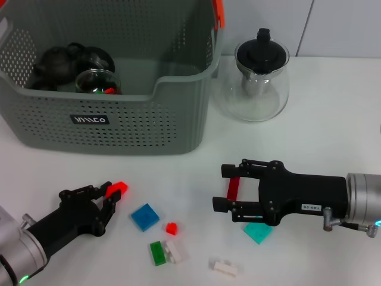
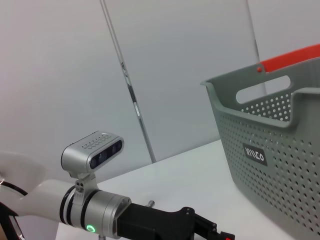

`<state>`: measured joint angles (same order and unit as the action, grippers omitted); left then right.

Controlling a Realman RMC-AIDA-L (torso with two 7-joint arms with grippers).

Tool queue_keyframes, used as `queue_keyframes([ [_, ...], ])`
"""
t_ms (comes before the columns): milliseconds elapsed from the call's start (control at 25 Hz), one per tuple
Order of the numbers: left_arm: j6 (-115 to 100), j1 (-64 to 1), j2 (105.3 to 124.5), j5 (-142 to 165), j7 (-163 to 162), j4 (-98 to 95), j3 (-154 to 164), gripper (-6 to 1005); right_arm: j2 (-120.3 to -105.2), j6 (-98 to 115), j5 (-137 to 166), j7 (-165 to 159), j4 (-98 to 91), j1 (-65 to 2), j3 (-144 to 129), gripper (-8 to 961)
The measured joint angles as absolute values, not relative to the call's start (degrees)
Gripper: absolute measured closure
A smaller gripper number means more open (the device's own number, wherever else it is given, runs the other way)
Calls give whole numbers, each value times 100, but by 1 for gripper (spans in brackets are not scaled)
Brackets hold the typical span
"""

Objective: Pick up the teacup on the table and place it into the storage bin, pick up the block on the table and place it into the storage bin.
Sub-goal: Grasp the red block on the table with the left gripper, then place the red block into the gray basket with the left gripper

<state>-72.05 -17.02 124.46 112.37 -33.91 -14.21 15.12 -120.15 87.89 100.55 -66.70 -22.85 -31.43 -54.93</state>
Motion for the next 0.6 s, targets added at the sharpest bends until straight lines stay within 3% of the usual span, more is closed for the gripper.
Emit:
queue_keyframes([
  [280,-7813,-1611,12398,11459,-4430,-1993,1511,802,-12015,8790,10054,-6671,-2285,-3133,-5493,161],
  [600,-10544,-1662,11971,11739,-6714,-3368,1323,795,-12015,8797,10054,-6671,-2285,-3123,-5493,161],
])
